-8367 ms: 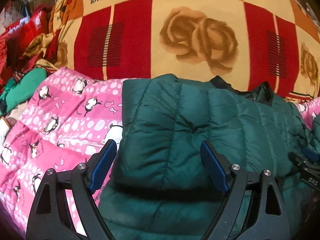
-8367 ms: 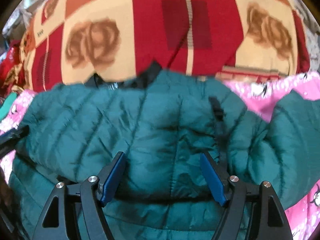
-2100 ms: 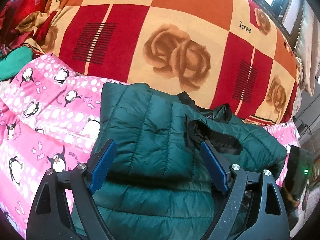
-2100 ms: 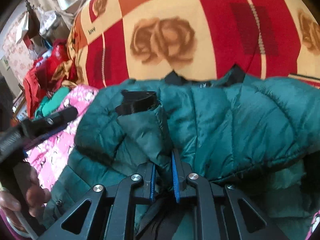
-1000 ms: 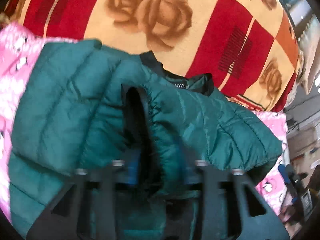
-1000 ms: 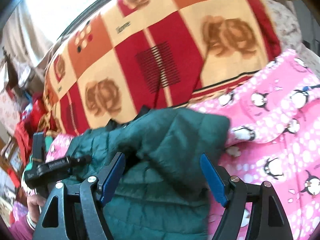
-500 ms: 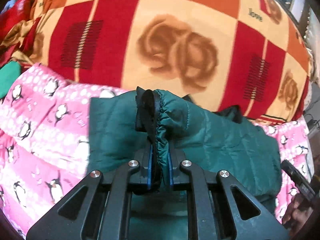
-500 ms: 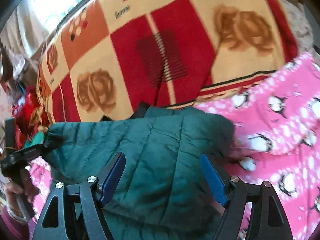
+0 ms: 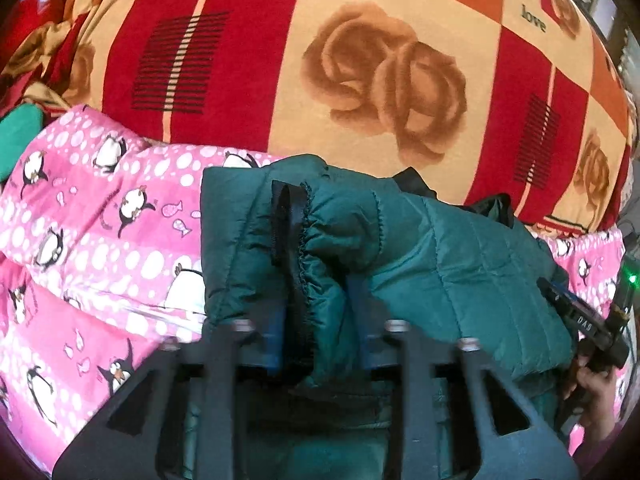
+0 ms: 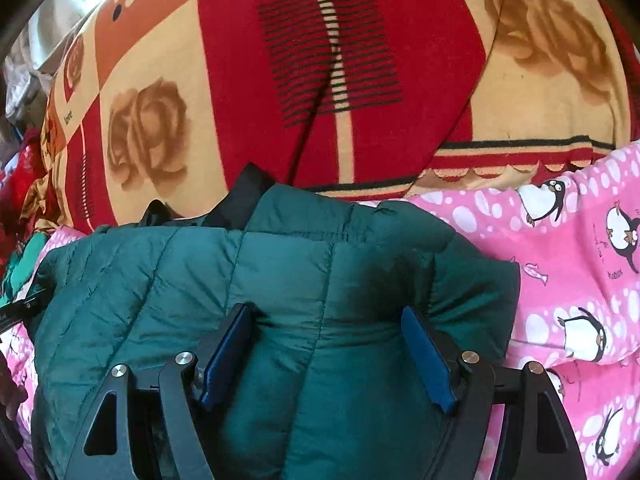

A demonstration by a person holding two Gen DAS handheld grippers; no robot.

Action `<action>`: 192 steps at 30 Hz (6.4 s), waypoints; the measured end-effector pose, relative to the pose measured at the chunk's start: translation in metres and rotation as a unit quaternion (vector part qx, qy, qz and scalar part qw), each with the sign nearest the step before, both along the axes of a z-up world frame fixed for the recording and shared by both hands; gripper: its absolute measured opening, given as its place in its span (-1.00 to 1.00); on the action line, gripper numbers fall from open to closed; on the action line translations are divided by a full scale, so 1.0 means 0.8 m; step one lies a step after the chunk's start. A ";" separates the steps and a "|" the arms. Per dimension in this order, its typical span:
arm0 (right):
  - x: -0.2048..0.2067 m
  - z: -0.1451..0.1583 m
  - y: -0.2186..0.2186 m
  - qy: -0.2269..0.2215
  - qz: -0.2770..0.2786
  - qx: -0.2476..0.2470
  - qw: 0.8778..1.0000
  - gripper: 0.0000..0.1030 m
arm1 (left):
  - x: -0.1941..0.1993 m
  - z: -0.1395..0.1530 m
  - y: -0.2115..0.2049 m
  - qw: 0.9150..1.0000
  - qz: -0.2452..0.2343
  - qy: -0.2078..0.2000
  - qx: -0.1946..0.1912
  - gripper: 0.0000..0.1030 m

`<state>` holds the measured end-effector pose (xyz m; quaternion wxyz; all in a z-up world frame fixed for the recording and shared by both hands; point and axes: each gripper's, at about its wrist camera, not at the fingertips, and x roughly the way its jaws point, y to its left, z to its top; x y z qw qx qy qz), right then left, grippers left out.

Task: Fold large clothes

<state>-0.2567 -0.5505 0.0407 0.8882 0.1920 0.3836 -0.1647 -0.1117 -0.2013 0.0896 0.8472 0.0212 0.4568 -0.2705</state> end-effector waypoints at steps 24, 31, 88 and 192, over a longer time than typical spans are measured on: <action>-0.009 -0.003 0.094 0.010 0.055 -0.053 0.997 0.47 | -0.037 -0.021 -0.020 0.993 0.030 -0.094 0.068 0.44; -0.033 0.030 0.091 -0.014 0.046 -0.044 0.998 0.47 | -0.038 -0.025 -0.021 0.992 0.032 -0.098 0.073 0.45; -0.102 0.031 0.088 0.020 -0.004 -0.069 0.997 0.47 | -0.062 -0.017 -0.013 0.989 0.031 -0.112 0.092 0.64; -0.397 -0.047 0.223 0.120 0.061 0.128 0.983 0.50 | -0.252 -0.098 0.278 0.982 -0.058 0.178 0.002 0.65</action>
